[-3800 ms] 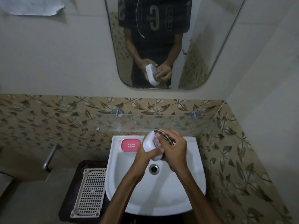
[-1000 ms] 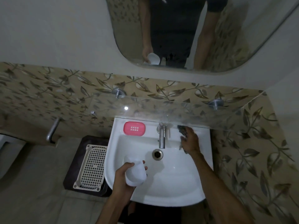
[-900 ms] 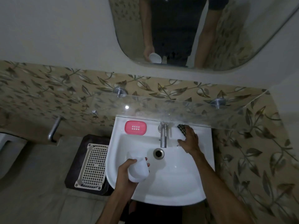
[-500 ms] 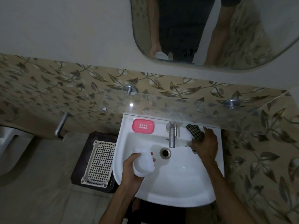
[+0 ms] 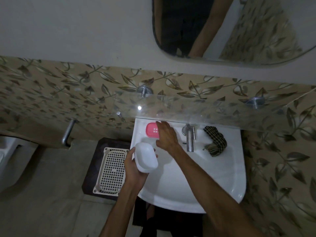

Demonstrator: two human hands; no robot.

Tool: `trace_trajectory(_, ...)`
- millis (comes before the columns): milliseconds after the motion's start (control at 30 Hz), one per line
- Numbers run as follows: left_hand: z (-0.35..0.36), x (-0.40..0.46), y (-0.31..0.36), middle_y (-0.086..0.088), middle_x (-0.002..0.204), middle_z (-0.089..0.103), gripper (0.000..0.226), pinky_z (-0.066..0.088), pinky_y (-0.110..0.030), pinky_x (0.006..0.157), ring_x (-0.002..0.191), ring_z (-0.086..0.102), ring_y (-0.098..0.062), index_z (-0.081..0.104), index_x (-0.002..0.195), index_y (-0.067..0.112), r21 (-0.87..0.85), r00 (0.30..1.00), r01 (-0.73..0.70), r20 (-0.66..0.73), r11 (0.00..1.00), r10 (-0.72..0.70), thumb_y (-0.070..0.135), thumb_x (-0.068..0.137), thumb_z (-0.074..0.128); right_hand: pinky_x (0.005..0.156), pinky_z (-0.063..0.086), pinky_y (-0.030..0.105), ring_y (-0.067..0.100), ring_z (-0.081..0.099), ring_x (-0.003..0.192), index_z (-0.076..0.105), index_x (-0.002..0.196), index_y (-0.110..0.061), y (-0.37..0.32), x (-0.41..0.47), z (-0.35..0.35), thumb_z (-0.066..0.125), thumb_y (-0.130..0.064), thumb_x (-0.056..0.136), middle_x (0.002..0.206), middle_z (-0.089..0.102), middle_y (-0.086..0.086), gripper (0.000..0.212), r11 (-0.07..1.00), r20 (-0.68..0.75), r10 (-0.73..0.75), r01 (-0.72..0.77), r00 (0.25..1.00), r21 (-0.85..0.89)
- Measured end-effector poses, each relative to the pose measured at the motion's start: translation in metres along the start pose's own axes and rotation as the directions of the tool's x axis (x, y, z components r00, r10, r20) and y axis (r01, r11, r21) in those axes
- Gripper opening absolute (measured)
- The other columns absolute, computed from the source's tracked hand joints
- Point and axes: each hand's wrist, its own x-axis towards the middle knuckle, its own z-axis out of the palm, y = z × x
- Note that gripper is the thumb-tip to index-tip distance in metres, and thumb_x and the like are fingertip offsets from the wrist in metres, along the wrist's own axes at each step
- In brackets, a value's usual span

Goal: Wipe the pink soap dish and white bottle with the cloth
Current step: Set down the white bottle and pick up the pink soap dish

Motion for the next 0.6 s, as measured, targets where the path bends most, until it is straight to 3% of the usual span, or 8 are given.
trace_trajectory(133,-0.009,0.009,0.009,-0.027,0.122,0.069,0.06,0.062,-0.044,0.079,0.102,0.07,-0.041,0.066,0.134,0.0,-0.013,0.999,-0.029,0.025,1.0,0.029,0.045,0.095,0.057,0.122,0.029,0.045,0.031,0.037,0.147,0.019,0.162,-0.007,-0.001,0.02,-0.002,0.075,-0.02,0.088,0.161,0.037,0.015,0.094,0.97,0.097,-0.011,0.035,0.995,-0.242)
trace_trajectory(267,-0.011,0.016,0.014,-0.024,0.107,0.076,0.051,0.063,-0.044,0.078,0.091,0.076,-0.038,0.079,0.113,0.001,0.005,0.998,-0.055,0.038,0.998,0.055,0.043,0.097,0.055,0.123,0.029,0.044,0.031,0.035,0.149,0.02,0.161,-0.008,0.001,0.023,-0.003,0.075,-0.023,0.089,0.163,0.034,0.014,0.092,0.967,0.065,0.007,0.01,0.998,-0.254)
trace_trajectory(367,-0.011,0.017,0.016,-0.02,0.1,0.078,0.047,0.063,-0.043,0.082,0.087,0.077,-0.035,0.083,0.1,0.004,0.026,0.998,-0.05,0.027,0.998,0.05,0.042,0.096,0.055,0.122,0.031,0.042,0.033,0.038,0.148,0.032,0.156,-0.009,0.0,0.021,-0.009,0.08,-0.036,0.085,0.16,0.039,0.015,0.09,0.98,0.028,0.057,-0.051,0.998,-0.19)
trace_trajectory(400,-0.011,0.016,0.016,-0.019,0.1,0.078,0.047,0.063,-0.043,0.083,0.088,0.077,-0.035,0.082,0.101,0.004,0.033,0.999,-0.048,0.026,0.998,0.047,0.042,0.095,0.057,0.119,0.035,0.041,0.033,0.042,0.145,0.038,0.153,-0.009,-0.001,0.019,-0.012,0.082,-0.041,0.083,0.156,0.044,0.015,0.088,0.988,0.023,0.107,-0.104,0.994,-0.111)
trace_trajectory(467,-0.012,0.015,0.016,-0.018,0.105,0.077,0.045,0.062,-0.042,0.084,0.091,0.076,-0.035,0.082,0.105,0.005,0.049,0.999,-0.043,0.022,0.998,0.042,0.044,0.09,0.063,0.109,0.046,0.038,0.032,0.054,0.134,0.05,0.146,-0.008,-0.004,0.011,-0.017,0.087,-0.045,0.078,0.145,0.056,0.013,0.086,0.934,0.045,0.264,-0.267,0.964,0.237)
trace_trajectory(533,-0.01,0.013,0.017,-0.018,0.105,0.077,0.042,0.059,-0.041,0.085,0.091,0.075,-0.034,0.082,0.104,0.008,0.077,0.998,-0.065,0.005,0.995,0.065,0.043,0.089,0.064,0.097,0.055,0.036,0.028,0.065,0.121,0.061,0.136,-0.01,-0.008,-0.004,-0.024,0.089,-0.045,0.075,0.133,0.065,0.008,0.076,0.676,0.167,0.371,-0.389,0.913,0.626)
trace_trajectory(600,-0.005,0.012,0.018,-0.016,0.099,0.077,0.038,0.056,-0.04,0.082,0.088,0.074,-0.032,0.081,0.101,0.008,0.108,0.996,-0.092,-0.001,0.99,0.093,0.04,0.09,0.063,0.096,0.059,0.039,0.027,0.071,0.114,0.072,0.122,-0.012,-0.011,-0.027,-0.025,0.09,-0.042,0.074,0.123,0.073,0.006,0.059,0.426,0.281,0.342,-0.414,0.897,0.804)
